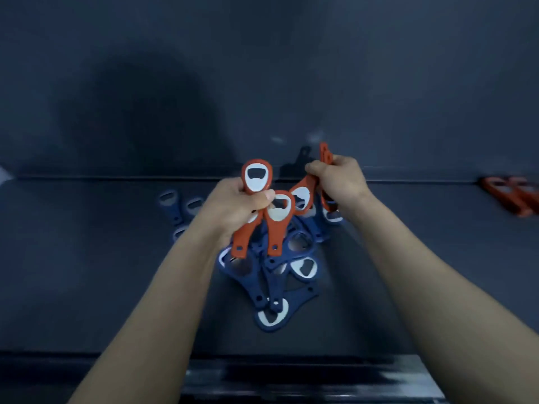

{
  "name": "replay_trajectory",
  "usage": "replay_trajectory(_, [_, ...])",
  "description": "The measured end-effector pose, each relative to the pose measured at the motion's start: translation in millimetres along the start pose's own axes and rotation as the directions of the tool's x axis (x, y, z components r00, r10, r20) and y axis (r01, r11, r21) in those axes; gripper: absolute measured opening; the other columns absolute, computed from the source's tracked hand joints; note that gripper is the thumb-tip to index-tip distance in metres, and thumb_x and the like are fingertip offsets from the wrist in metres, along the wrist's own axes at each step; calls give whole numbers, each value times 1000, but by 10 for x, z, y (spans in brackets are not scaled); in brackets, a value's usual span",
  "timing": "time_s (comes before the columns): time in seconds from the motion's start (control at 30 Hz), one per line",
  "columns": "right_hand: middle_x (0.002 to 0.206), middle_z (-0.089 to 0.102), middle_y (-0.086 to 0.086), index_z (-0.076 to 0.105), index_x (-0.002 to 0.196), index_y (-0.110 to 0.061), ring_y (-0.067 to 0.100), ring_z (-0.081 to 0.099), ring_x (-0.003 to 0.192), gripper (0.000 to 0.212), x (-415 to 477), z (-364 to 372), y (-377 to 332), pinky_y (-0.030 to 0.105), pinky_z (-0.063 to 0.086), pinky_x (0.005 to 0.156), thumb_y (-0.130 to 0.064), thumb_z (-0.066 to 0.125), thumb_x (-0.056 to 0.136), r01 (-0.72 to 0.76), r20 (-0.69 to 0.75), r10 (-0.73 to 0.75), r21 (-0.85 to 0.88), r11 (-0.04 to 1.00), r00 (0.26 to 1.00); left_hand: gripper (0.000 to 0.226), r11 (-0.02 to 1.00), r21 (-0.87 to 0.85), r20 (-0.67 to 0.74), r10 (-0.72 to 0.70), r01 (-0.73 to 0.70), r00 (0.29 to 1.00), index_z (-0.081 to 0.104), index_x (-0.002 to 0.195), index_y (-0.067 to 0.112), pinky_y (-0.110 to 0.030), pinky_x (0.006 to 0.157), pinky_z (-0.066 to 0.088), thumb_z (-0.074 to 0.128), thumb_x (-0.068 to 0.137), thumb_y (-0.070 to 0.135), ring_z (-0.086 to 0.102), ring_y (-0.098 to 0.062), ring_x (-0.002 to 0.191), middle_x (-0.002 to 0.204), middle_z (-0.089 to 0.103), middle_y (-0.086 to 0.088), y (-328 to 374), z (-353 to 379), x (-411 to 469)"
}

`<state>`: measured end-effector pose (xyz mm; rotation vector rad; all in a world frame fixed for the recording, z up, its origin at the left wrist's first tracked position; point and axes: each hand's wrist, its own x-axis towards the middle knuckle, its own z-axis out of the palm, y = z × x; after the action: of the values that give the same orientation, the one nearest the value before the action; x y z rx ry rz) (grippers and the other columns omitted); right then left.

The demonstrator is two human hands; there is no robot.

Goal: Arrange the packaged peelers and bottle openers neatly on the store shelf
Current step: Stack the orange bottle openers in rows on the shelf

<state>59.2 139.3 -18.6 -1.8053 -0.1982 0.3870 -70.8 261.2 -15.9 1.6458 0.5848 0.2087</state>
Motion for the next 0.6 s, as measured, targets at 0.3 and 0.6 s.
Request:
replay_trajectory(0.3, [69, 54, 8, 52, 73, -12, 20, 49, 63, 14, -76, -1156, 540, 30, 40, 60, -18, 60, 83, -156, -340, 115, -95, 983, 933, 11, 990, 135, 245, -9, -25, 969, 65, 90, 3, -36, 76, 52, 70, 81, 9, 64, -24, 80, 88, 70, -11, 36, 1132, 92])
replay_trajectory(0.6, [74, 57, 7, 50, 63, -12, 25, 54, 73, 27, -127, -2138, 906, 29, 38, 66, -24, 63, 82, -213, -398, 92, -273, 938, 913, 21, 903, 426, 140, 0, -61, 990, 56, 87, 14, -27, 70, 41, 74, 75, 17, 60, -22, 87, 90, 62, -2, -8, 2177, -20])
